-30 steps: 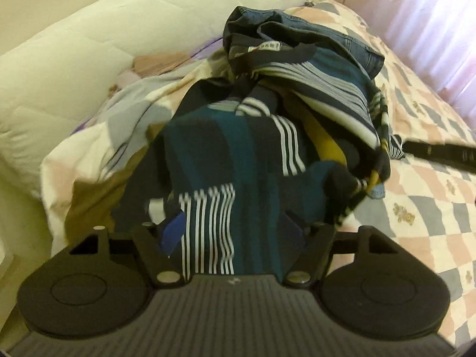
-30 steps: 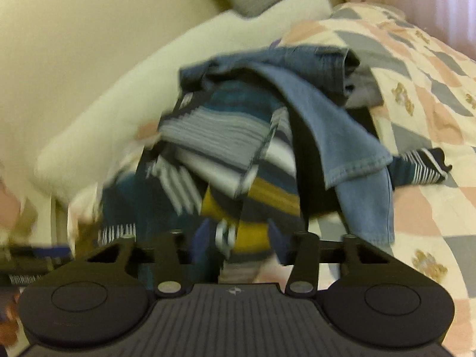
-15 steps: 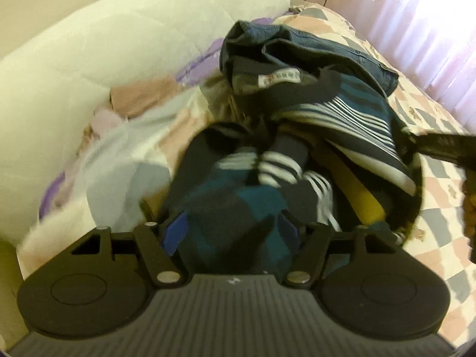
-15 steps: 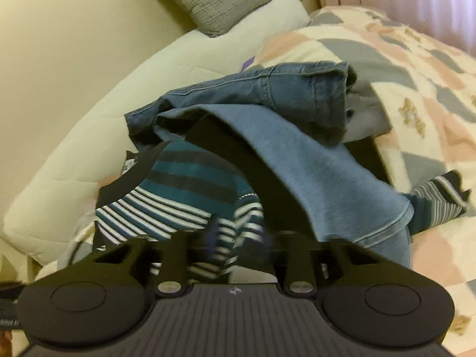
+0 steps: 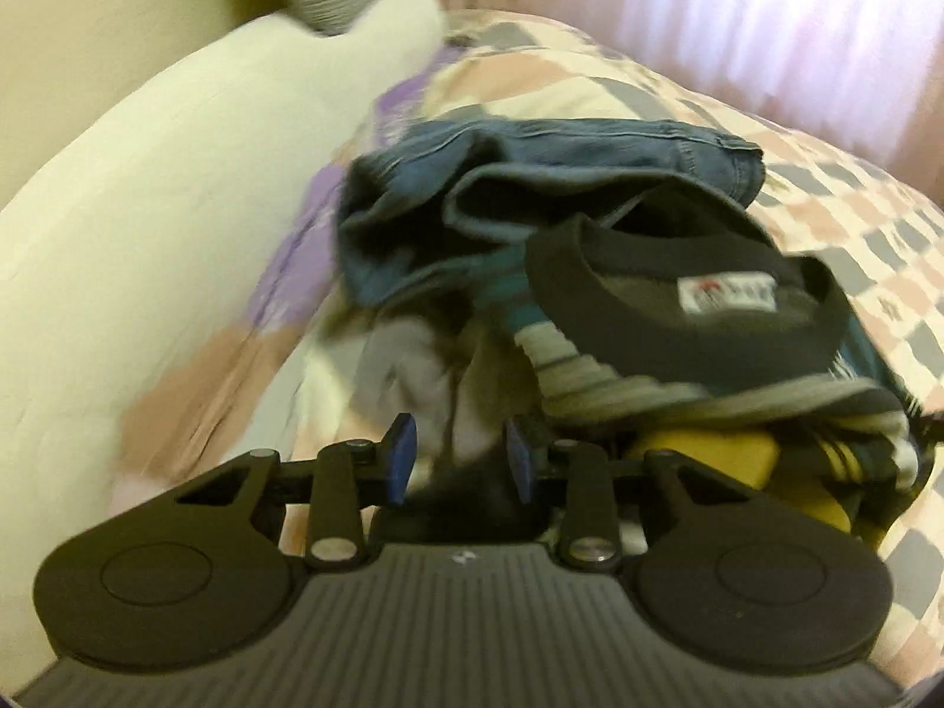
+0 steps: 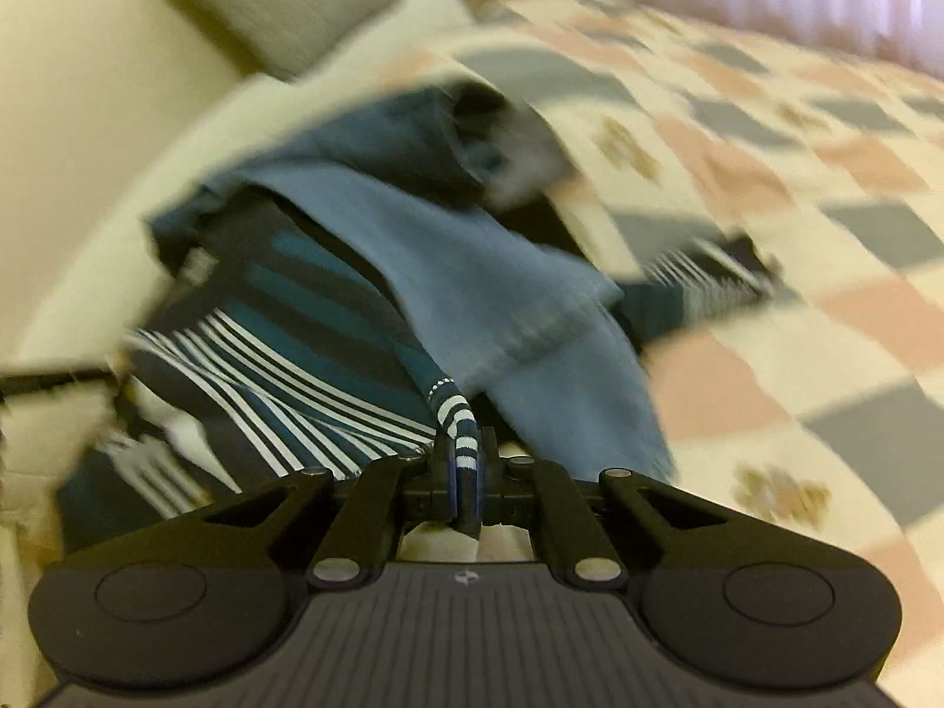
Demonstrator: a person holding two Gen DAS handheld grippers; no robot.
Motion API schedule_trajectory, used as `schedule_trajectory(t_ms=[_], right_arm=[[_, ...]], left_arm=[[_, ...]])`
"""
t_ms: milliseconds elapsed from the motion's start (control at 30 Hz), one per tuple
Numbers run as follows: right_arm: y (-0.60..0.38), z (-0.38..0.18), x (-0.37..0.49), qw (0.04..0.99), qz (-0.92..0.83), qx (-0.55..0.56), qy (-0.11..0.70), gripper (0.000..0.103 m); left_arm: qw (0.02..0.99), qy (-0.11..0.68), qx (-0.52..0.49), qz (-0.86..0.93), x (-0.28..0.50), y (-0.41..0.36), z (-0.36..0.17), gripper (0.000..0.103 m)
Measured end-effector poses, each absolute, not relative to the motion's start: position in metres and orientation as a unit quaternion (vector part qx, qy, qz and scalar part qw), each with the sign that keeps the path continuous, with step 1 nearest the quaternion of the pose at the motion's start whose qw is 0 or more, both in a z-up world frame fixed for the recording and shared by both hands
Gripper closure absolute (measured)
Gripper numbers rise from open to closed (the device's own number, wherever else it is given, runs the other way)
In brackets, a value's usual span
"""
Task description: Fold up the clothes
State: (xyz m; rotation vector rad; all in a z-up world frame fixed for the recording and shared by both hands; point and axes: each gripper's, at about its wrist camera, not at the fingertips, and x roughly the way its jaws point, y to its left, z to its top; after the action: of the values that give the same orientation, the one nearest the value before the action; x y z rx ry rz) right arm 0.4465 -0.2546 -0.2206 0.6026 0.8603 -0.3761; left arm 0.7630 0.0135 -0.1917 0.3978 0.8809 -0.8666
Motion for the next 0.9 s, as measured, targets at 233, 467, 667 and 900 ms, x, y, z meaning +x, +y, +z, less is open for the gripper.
schedule_trajectory(t_ms=[233, 467, 667, 900], right_arm=[[-0.261, -0.236, 0.456, 0.831, -0.212, 0.288, 0.427, 0.1], [-0.273, -0.244, 0.433, 0.817, -0.24, 0.297, 0.432, 0.1], [-0.276, -0.249, 0.437, 0.815, -0.233, 0.312, 0.429, 0.099], [-0.279, -0.251, 0.442, 0.816, -0.206, 0.355, 0.406, 0.085]], left_arm=[[0.744, 0.462, 0.109, -0.47, 0.811, -0.023, -0.208, 0.065], [0.713, 0.499, -0.005, -0.492, 0.822, -0.022, -0.207, 0.065], [0.719, 0.494, -0.067, -0.484, 0.832, 0.009, -0.188, 0.037], [0.682, 0.531, -0.07, -0.498, 0.827, -0.036, -0.197, 0.016]])
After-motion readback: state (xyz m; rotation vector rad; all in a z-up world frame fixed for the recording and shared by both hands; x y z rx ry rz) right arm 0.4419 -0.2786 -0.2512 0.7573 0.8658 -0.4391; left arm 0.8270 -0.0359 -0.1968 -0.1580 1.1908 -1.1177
